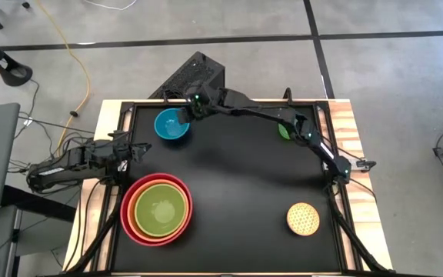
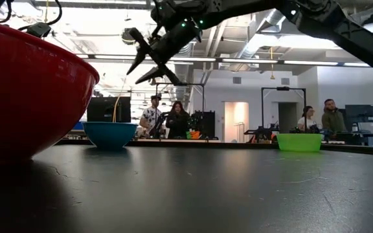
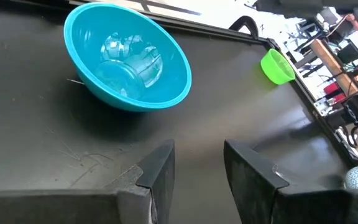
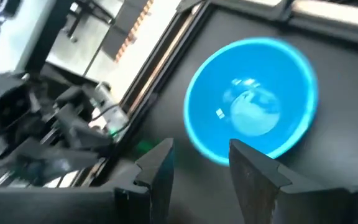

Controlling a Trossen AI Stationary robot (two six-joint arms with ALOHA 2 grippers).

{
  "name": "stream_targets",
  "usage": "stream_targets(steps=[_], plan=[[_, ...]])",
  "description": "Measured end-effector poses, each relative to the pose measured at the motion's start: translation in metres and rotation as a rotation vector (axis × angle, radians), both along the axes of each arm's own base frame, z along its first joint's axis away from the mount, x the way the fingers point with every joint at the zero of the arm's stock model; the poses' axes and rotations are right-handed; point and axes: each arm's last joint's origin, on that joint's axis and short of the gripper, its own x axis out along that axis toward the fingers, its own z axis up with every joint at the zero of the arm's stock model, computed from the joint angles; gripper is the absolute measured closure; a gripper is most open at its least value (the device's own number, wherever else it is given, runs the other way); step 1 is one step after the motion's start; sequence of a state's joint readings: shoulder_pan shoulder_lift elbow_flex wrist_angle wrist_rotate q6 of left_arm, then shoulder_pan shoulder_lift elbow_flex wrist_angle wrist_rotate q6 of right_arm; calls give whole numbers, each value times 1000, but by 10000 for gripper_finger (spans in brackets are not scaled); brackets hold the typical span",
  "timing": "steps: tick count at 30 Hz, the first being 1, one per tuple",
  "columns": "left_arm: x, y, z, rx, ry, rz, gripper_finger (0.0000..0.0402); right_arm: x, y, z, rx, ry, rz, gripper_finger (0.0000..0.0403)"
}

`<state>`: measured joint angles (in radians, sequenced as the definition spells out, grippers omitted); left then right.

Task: Nest bowls inside each other
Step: Stack the blue bowl on top of the light green bowl

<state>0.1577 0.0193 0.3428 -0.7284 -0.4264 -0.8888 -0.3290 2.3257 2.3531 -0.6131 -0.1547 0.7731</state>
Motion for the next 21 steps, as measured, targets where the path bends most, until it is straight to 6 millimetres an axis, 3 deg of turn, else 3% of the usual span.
stream_targets(steps=[7, 14, 21], plan=[[0, 0, 0, -4, -6, 22, 274, -5, -15, -3, -127, 43, -13, 217], [0, 1, 0, -9, -14, 39, 274, -3, -16, -43, -72, 119, -49, 185], [0, 1, 0, -10, -14, 41, 274, -2, -20, -61, -33, 93, -114, 176]])
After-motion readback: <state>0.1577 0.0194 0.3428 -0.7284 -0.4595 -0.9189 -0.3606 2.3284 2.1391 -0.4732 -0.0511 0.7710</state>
